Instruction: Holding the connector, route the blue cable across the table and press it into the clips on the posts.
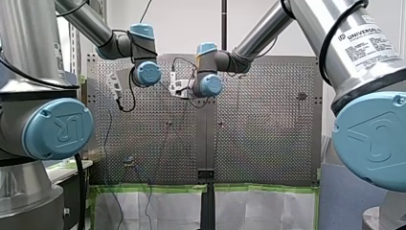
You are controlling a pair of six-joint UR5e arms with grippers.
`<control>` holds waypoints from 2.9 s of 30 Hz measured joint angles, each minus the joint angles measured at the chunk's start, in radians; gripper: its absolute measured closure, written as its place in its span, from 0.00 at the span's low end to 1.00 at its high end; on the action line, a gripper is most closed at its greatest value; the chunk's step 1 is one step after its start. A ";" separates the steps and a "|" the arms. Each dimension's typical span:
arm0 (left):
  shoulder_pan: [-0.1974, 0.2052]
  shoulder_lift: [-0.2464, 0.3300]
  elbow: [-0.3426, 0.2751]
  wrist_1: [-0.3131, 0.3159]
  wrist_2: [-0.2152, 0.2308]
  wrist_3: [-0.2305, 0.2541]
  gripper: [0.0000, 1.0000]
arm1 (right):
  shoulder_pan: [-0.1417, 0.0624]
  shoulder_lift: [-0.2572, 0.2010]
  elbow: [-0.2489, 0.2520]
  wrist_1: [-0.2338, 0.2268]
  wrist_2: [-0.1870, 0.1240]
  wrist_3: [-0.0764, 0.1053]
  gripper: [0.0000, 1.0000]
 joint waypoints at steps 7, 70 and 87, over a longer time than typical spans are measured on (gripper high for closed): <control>0.019 -0.032 0.034 -0.069 0.027 -0.006 1.00 | 0.001 0.003 -0.061 0.051 -0.002 0.003 1.00; 0.364 -0.127 0.253 -0.210 0.471 -0.082 1.00 | 0.026 0.206 -0.506 0.177 -0.059 0.015 1.00; 0.426 -0.157 0.279 -0.137 0.558 -0.120 1.00 | 0.008 0.210 -0.513 0.187 -0.059 0.028 1.00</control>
